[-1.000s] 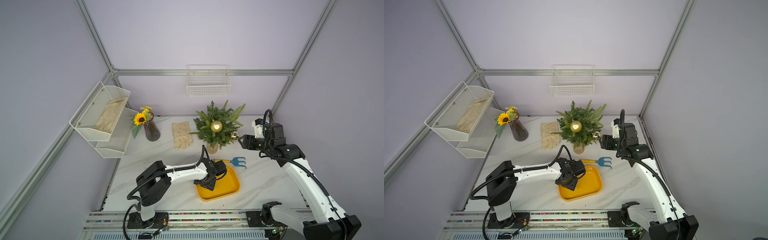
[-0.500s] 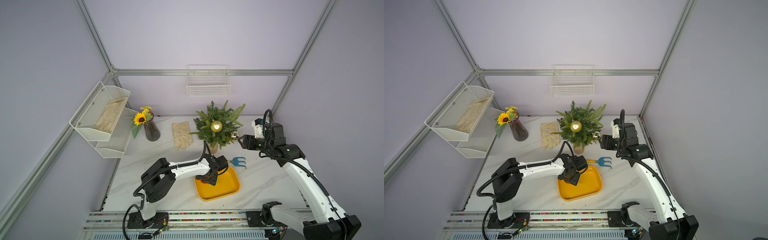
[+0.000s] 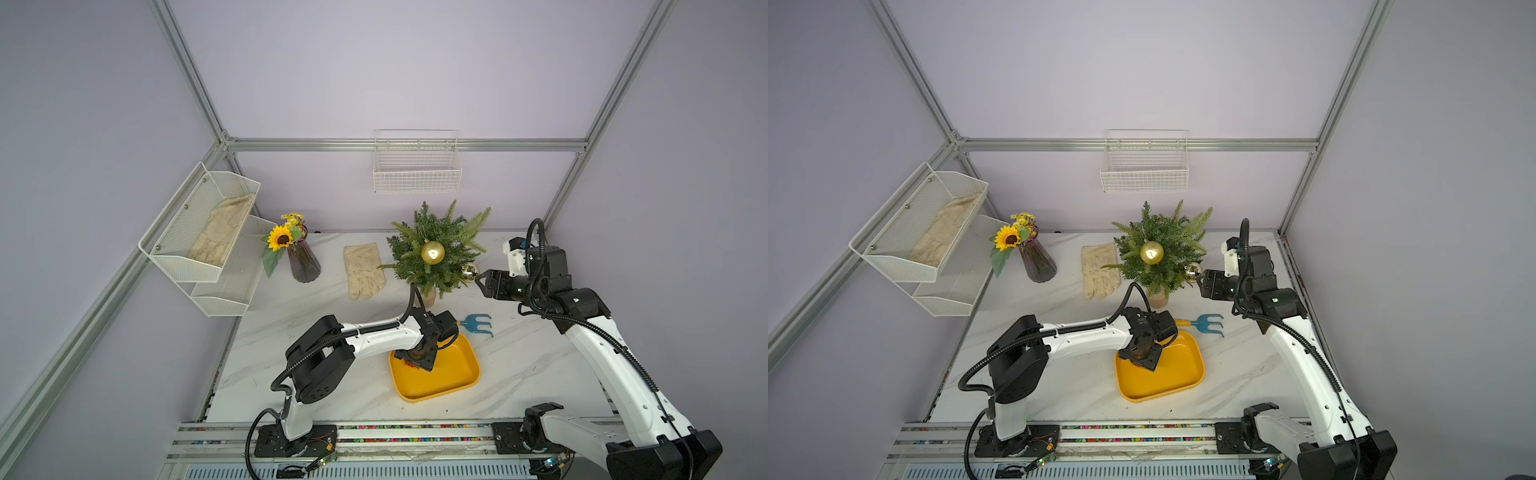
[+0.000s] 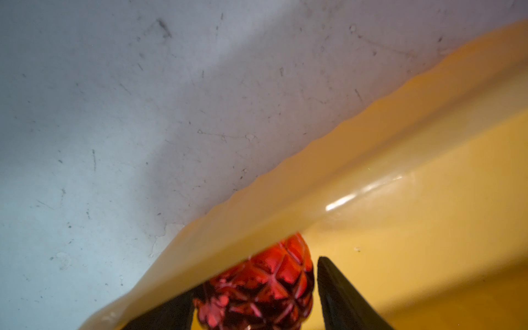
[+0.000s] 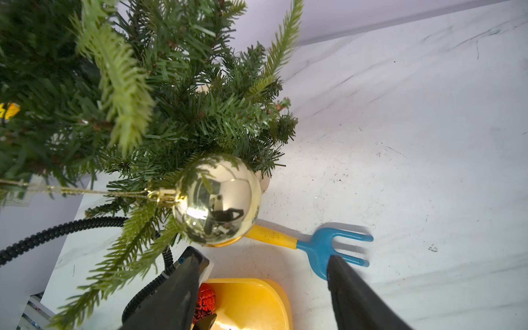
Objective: Decorate the small christmas tree with ornaments
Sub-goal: Pick up an ornament from the container.
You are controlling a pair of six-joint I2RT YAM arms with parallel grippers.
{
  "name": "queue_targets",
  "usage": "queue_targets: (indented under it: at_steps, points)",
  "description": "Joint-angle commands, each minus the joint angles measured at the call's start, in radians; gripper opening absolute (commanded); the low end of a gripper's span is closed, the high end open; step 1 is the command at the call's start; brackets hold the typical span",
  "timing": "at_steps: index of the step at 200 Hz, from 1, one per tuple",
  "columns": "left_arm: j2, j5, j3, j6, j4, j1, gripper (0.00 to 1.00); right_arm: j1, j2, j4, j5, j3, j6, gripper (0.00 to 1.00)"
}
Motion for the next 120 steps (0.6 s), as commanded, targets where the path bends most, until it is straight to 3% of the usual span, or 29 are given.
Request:
queue_targets:
  at_steps: [1, 120]
  points:
    - [0.008, 0.007, 0.058, 0.015, 0.003, 0.002, 0.67, -0.007, -0.008, 0.034, -0.006, -0.001, -0.017, 0.73]
    - [-0.089, -0.018, 0.058, 0.018, -0.018, 0.002, 0.6, -0.007, -0.013, 0.035, -0.005, 0.0, -0.018, 0.74]
